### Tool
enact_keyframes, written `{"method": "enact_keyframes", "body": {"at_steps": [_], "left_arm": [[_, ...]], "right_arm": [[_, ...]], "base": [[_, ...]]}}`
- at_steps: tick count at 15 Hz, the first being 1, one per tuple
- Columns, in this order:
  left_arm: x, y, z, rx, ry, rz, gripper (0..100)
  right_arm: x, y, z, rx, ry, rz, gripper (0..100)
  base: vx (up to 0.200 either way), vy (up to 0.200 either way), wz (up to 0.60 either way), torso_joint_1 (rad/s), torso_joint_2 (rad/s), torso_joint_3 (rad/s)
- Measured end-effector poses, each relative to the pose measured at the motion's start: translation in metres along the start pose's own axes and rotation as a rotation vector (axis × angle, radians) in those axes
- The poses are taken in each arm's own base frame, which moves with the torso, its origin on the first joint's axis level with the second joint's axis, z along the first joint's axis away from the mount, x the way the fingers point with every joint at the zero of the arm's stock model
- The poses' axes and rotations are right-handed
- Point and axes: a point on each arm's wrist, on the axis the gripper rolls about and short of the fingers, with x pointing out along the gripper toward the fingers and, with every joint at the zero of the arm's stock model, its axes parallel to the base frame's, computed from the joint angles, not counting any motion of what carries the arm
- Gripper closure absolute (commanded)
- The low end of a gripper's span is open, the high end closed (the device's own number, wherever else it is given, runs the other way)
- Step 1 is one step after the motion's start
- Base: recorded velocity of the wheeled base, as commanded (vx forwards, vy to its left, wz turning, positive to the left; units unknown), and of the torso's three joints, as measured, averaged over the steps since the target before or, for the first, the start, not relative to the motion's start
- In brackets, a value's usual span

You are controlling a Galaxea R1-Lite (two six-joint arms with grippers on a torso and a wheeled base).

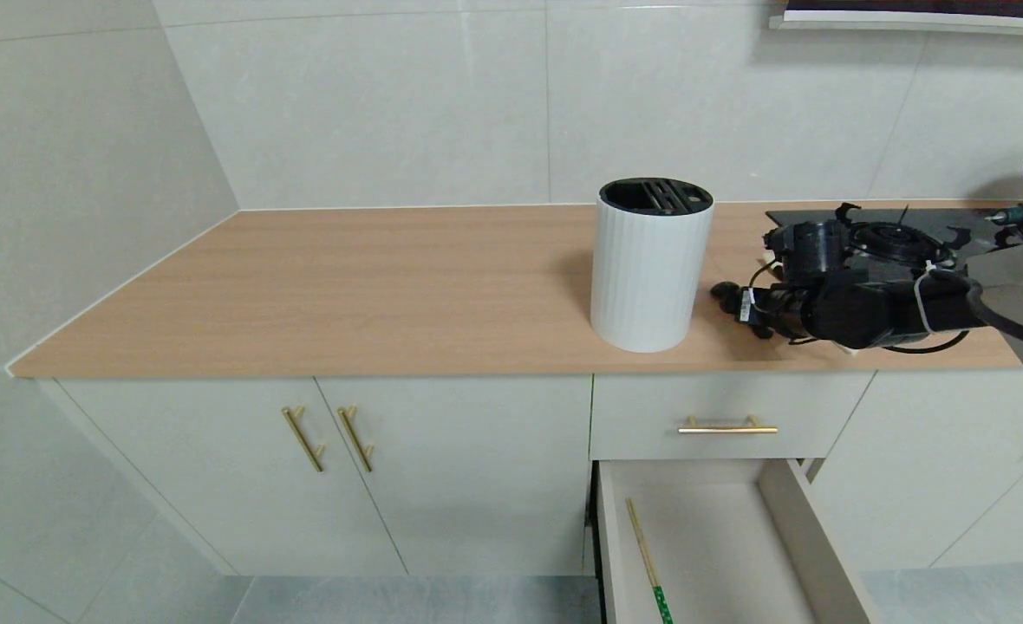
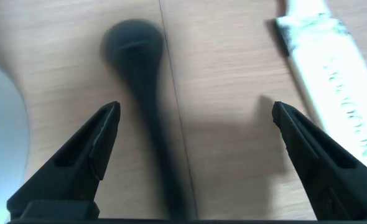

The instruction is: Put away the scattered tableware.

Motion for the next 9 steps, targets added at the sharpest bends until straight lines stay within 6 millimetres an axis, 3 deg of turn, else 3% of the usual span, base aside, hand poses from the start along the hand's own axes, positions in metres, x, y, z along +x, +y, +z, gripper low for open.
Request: {"method": "enact_keyframes", "body": {"at_steps": [5, 9], "left_arm": [[0.0, 0.0, 0.0, 0.0, 0.0, 0.0, 0], [0.0, 0.0, 0.0, 0.0, 0.0, 0.0, 0]], "right_arm": [[-0.007, 0.013, -0.006, -0.042, 0.017, 0.04, 0], [-0.01, 0.013, -0.01, -0.066, 0.036, 0.07, 0]], "base": [[0.0, 0.0, 0.0, 0.0, 0.0, 0.0], [0.0, 0.0, 0.0, 0.0, 0.0, 0.0]]}}
